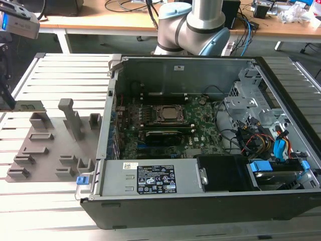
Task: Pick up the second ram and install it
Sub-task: 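Pick up the second ram and move it above second insertion slot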
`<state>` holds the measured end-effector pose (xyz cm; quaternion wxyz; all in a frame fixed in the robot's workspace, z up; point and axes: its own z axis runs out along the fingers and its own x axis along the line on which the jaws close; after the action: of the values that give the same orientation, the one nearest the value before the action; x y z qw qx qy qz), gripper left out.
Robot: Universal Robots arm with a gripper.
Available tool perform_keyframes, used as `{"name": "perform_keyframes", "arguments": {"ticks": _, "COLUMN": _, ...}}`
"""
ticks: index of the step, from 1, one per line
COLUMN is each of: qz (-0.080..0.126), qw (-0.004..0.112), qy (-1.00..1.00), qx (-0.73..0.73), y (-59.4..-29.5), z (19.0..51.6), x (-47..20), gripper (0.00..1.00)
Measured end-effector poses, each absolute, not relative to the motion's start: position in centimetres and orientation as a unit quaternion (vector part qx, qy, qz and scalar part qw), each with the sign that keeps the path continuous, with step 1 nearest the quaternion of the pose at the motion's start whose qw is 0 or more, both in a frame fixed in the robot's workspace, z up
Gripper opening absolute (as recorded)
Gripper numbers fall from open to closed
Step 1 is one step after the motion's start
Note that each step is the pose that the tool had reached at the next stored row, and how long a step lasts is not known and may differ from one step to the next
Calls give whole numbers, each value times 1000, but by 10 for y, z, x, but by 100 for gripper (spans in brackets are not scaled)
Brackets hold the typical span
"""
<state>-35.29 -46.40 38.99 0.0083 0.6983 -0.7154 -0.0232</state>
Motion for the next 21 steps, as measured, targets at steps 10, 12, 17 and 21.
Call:
{"name": "perform_keyframes", "arguments": {"ticks": 10, "qz": -23, "qw": 8, "qy": -715, "qx": 698, "y": -464, "z": 390, "x": -328, "gripper": 14}}
{"name": "perform_keyframes", "arguments": {"ticks": 12, "qz": -23, "qw": 8, "qy": -715, "qx": 698, "y": -464, "z": 390, "x": -316, "gripper": 14}}
{"name": "perform_keyframes", "arguments": {"ticks": 17, "qz": -23, "qw": 8, "qy": -715, "qx": 698, "y": -464, "z": 390, "x": -294, "gripper": 14}}
{"name": "perform_keyframes", "arguments": {"ticks": 21, "qz": -23, "qw": 8, "qy": -715, "qx": 698, "y": -464, "z": 390, "x": -278, "gripper": 14}}
